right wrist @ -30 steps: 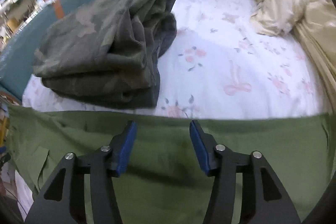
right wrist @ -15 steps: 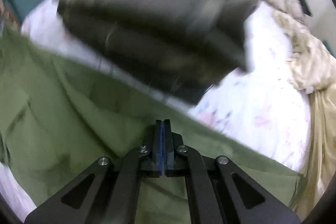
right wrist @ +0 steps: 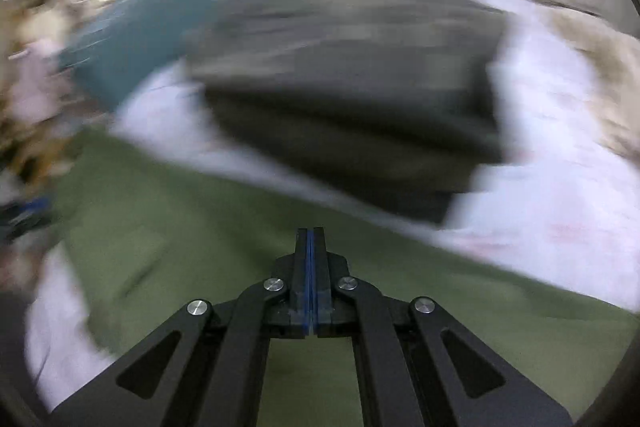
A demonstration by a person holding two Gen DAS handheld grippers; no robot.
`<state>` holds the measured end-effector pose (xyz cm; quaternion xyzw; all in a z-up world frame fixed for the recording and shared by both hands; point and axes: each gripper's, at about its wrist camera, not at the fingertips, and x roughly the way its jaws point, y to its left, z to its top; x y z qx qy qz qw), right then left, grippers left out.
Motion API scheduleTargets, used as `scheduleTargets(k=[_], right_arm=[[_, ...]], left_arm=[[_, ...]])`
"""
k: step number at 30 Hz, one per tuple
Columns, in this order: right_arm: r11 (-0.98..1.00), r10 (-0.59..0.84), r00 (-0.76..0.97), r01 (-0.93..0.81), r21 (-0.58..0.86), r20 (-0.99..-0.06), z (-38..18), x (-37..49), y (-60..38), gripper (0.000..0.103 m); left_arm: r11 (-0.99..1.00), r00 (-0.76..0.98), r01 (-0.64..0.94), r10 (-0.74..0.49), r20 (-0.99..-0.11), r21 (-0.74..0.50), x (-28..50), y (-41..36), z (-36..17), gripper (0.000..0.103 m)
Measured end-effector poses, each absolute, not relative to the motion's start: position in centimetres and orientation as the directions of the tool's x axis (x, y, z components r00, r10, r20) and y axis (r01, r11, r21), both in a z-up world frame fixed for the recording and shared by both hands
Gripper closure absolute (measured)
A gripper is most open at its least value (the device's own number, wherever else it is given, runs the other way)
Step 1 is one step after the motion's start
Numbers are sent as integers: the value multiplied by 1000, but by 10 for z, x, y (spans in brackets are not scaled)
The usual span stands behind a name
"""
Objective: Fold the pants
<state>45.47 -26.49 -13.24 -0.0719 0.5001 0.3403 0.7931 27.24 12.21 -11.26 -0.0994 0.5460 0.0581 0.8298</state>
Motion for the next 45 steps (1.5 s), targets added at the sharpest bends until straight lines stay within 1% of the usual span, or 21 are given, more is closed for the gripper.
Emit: scheduleTargets(k=[3, 4, 6, 7, 9, 14, 15, 19, 22, 23, 25, 26, 28, 32, 34, 35, 36, 41, 43, 44, 45], right_arm=[[772, 190, 308, -634, -52, -932, -176, 458, -238, 103], [829, 86, 390, -539, -152, -917, -186, 475, -243, 103], [915, 17, 474, -362, -177, -880, -189, 500, -261, 103], [936, -11, 500, -299, -185, -866, -189, 506, -268, 103], [969, 40, 476, -234, -83, -879, -191, 515, -286, 103], [960, 233, 511, -257, 111, -827, -147, 480, -344, 103], [963, 227, 538, -246, 106, -812, -137, 474, -364, 103], [995, 102, 558, -60, 82, -824, -140, 458, -450, 101], [993, 115, 381, -29, 113, -917, -175, 457, -494, 98], [993, 110, 299, -70, 93, -948, -191, 456, -493, 103], [988, -24, 371, -131, -78, -928, -194, 460, -482, 103], [983, -142, 403, -47, -176, -904, -195, 469, -491, 103], [947, -317, 392, 182, -264, -864, -191, 483, -532, 103], [936, -248, 468, 343, -85, -849, -165, 464, -570, 99], [932, -274, 515, 349, -94, -812, -148, 449, -579, 80], [928, -287, 519, 358, -100, -805, -142, 443, -588, 44], [927, -292, 518, 360, -104, -804, -137, 449, -591, 30], [930, -339, 407, 284, -234, -848, -154, 457, -614, 42], [919, -375, 365, 264, -291, -852, -169, 457, -614, 43], [915, -390, 360, 253, -314, -848, -174, 462, -611, 48], [914, -396, 363, 245, -324, -844, -176, 460, -609, 57]], left_arm=[[977, 395, -199, 9, -919, -76, 271, 120, -115, 17], [977, 393, -200, 10, -920, -74, 271, 120, -116, 17], [976, 391, -206, 16, -920, -71, 271, 121, -117, 17], [975, 391, -210, 19, -920, -69, 272, 122, -117, 17], [975, 398, -212, 25, -917, -66, 273, 122, -116, 17], [978, 409, -203, 37, -912, -52, 274, 124, -118, 17], [977, 410, -207, 44, -911, -46, 276, 125, -119, 17], [978, 436, -209, 84, -896, -10, 285, 127, -129, 17], [983, 444, -176, 128, -887, 53, 293, 126, -140, 17], [981, 431, -178, 148, -890, 77, 295, 128, -146, 17], [977, 384, -199, 153, -911, 80, 298, 133, -157, 17], [974, 370, -214, 148, -917, 71, 299, 136, -160, 17], [973, 364, -217, 151, -919, 73, 300, 137, -164, 17], [977, 376, -190, 162, -912, 95, 298, 133, -165, 17], [977, 371, -197, 150, -917, 80, 299, 135, -166, 17], [976, 370, -205, 143, -918, 69, 301, 136, -166, 17], [976, 367, -209, 138, -920, 63, 303, 136, -168, 17], [978, 351, -200, 127, -928, 58, 304, 138, -174, 17], [978, 348, -199, 131, -928, 63, 304, 137, -176, 17], [978, 347, -195, 135, -928, 69, 304, 136, -176, 17], [979, 346, -190, 138, -928, 75, 304, 135, -177, 17]])
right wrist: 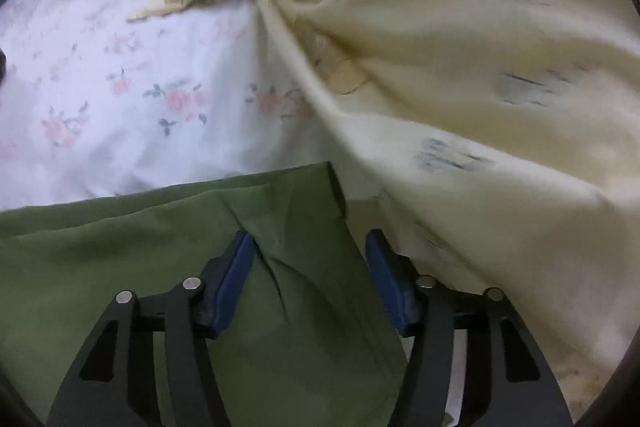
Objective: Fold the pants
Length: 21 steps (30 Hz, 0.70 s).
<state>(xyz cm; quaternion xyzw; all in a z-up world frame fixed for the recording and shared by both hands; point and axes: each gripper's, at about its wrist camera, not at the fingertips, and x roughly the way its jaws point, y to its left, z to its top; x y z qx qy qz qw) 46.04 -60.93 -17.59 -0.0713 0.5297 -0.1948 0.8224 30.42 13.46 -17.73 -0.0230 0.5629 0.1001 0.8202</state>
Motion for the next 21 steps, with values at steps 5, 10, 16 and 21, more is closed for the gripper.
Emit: scheduleTargets(k=[5, 10, 16, 21], right_arm=[[887, -453, 438, 305, -346, -776, -153, 467, -604, 103], [814, -547, 393, 456, -360, -739, -152, 476, -634, 103], [886, -448, 425, 327, -328, -787, -157, 458, -617, 54], [952, -288, 476, 235, -196, -831, -118, 396, -626, 37]], left_arm=[[979, 336, -180, 148, -930, 91, 307, 131, -182, 17], [980, 325, -172, 148, -934, 95, 310, 128, -183, 17], [979, 324, -175, 156, -933, 103, 309, 126, -182, 17], [980, 318, -173, 146, -937, 94, 309, 125, -179, 17]])
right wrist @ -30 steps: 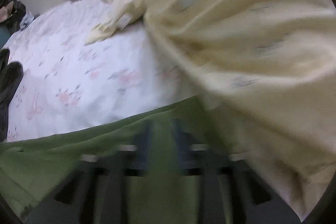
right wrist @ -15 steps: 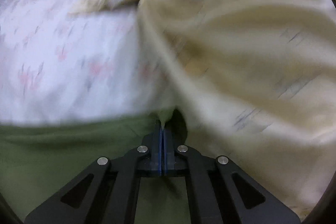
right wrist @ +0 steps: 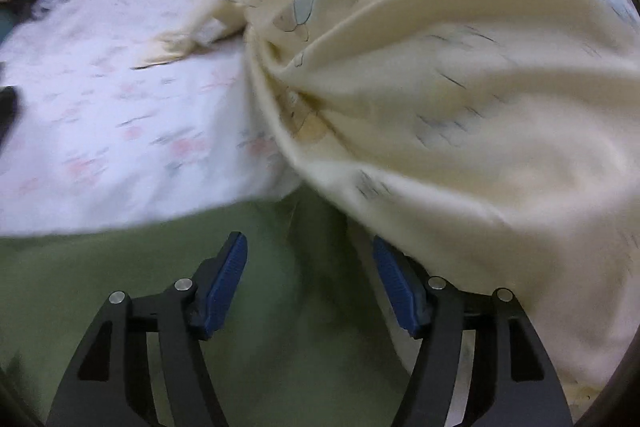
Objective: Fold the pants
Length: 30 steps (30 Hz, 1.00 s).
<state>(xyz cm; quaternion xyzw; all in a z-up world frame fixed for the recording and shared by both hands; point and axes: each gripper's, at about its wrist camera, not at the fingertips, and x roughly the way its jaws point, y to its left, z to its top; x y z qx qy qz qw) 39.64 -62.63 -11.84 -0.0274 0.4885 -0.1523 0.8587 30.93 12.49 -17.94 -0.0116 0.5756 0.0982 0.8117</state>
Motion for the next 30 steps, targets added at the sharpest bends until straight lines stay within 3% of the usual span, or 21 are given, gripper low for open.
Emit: scheduleTargets(k=[3, 4, 7, 10, 11, 15, 20, 22, 25, 30], right_arm=[[989, -64, 448, 145, 1, -892, -122, 352, -632, 41], [992, -55, 407, 129, -2, -912, -133, 339, -632, 42], [962, -235, 235, 196, -191, -943, -179, 324, -642, 42], [844, -379, 214, 480, -241, -900, -169, 300, -675, 42], [808, -393, 227, 547, -217, -891, -156, 291, -677, 44], [834, -343, 383, 545, -90, -858, -107, 276, -638, 46], [951, -168, 556, 308, 14, -814, -45, 267, -542, 43], [971, -88, 580, 230, 59, -809, -30, 259, -508, 37], [976, -13, 620, 178, 125, -785, -17, 246, -464, 34], [904, 186, 653, 179, 388, -734, -34, 214, -391, 30]], left_arm=[[982, 316, -162, 146, -937, 98, 309, 126, -181, 17], [982, 317, -161, 144, -937, 97, 309, 126, -181, 17], [983, 316, -160, 135, -939, 88, 308, 129, -181, 17], [983, 310, -165, 125, -943, 76, 309, 132, -177, 17], [984, 316, -170, 113, -942, 62, 308, 135, -173, 17], [978, 373, -205, 46, -927, -35, 293, 153, -138, 17], [938, 515, -306, 19, -857, -163, 254, 208, -68, 17], [890, 553, -390, 19, -833, -238, 230, 242, -53, 17], [821, 559, -448, -50, -827, -353, 211, 271, -52, 17], [740, 589, -486, -115, -800, -465, 188, 270, -63, 17]])
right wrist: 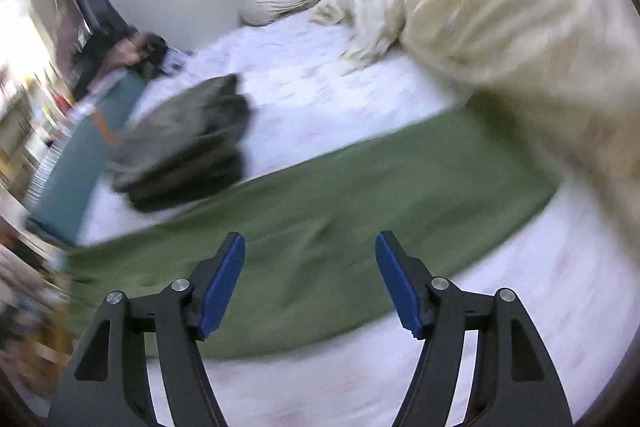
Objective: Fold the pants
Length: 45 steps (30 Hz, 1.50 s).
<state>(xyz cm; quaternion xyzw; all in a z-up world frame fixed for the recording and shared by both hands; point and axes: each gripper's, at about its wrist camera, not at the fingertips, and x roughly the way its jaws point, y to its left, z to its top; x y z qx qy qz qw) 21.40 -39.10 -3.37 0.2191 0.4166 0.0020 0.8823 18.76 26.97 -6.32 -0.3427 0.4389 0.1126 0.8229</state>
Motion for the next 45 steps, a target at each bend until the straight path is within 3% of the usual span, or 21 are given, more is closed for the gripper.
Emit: scheduleTargets(k=[5, 8, 18, 20, 24, 25, 26, 28, 30, 34, 37, 40, 45], right_arm=[[852, 318, 589, 165, 496, -743, -85, 171, -342, 30], [854, 313, 525, 209, 476, -791, -116, 163, -338, 30], [754, 288, 525, 391, 528, -801, -161, 178, -399, 30], [731, 281, 512, 434, 527, -812, -169, 178, -408, 30], [695, 299, 506, 465, 548, -809, -182, 184, -416, 30], [707, 286, 501, 465, 533, -817, -183, 185, -415, 30], [714, 277, 499, 465, 523, -821, -183, 186, -415, 30], [722, 273, 496, 461, 516, -824, -183, 185, -417, 30], [727, 264, 502, 458, 512, -824, -182, 184, -419, 30], [654, 311, 569, 453, 606, -761, -180, 179, -435, 30], [641, 268, 590, 481, 598, -762, -180, 172, -456, 28], [589, 266, 623, 499, 636, -736, -192, 176, -487, 28], [514, 243, 724, 469, 719, -646, -204, 200, -561, 28]], left_arm=[[615, 630, -503, -220, -745, -607, 166, 223, -114, 17], [566, 635, -508, -263, -726, -649, 160, 193, -153, 17], [586, 724, -537, -49, -688, -607, 215, 203, -197, 18], [570, 736, -544, -28, -676, -616, 225, 209, -196, 14], [539, 755, -547, -11, -655, -640, 243, 227, -199, 14], [532, 761, -546, -8, -649, -647, 248, 232, -199, 23], [531, 765, -543, -6, -644, -651, 250, 236, -200, 43], [559, 765, -528, -14, -644, -640, 257, 241, -195, 68], [639, 768, -497, 8, -641, -587, 256, 235, -180, 83], [710, 770, -484, 68, -634, -512, 250, 220, -148, 87], [761, 774, -476, 125, -620, -441, 249, 205, -118, 88], [833, 804, -431, 180, -567, -348, 247, 180, -88, 89], [843, 809, -404, 148, -569, -355, 254, 171, -62, 90]])
